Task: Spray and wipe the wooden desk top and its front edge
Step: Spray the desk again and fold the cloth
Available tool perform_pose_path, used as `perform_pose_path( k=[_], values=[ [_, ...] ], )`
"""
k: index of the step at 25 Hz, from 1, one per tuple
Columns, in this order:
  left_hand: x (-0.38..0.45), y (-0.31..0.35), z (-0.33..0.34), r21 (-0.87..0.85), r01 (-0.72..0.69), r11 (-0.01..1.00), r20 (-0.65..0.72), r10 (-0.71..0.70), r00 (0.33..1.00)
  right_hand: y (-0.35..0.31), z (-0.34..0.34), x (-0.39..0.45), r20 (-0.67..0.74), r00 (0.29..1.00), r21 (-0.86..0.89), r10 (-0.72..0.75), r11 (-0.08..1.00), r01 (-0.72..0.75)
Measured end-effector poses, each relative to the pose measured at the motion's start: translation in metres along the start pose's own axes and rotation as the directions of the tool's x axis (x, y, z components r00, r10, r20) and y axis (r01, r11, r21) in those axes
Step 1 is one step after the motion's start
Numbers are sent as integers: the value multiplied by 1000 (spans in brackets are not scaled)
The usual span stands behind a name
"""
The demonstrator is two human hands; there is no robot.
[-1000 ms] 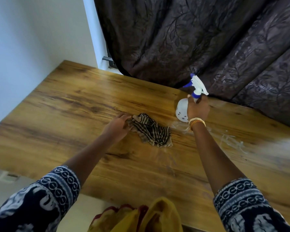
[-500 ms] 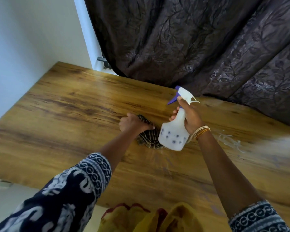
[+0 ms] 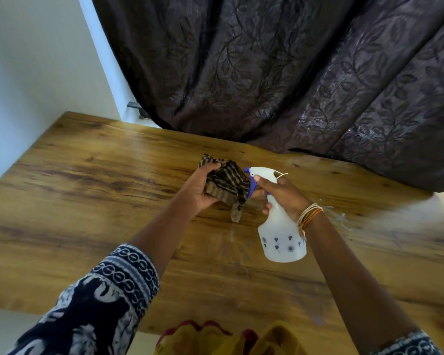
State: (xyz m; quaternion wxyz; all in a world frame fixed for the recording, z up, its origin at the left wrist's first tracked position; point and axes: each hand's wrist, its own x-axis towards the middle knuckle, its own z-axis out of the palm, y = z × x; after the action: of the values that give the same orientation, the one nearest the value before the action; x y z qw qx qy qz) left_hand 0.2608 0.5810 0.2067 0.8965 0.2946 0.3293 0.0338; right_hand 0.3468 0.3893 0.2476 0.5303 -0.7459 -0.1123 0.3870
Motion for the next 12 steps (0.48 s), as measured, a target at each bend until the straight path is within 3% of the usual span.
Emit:
perform_pose_path(
  k=[4,9,12],
  values=[
    [4,-6,1,41,-43,998,-23,44,999,-5,-5,-7,-73,994,-71,-84,994,79],
    [12,-5,-3,52,-184,982,-123,189,974,-12,-18,-14,-17,991,-76,-132,989,130],
    [13,-5,3,22,-172,985,-36,173,984,-13,-16,-16,-7,985,-110,-173,979,171]
  ],
)
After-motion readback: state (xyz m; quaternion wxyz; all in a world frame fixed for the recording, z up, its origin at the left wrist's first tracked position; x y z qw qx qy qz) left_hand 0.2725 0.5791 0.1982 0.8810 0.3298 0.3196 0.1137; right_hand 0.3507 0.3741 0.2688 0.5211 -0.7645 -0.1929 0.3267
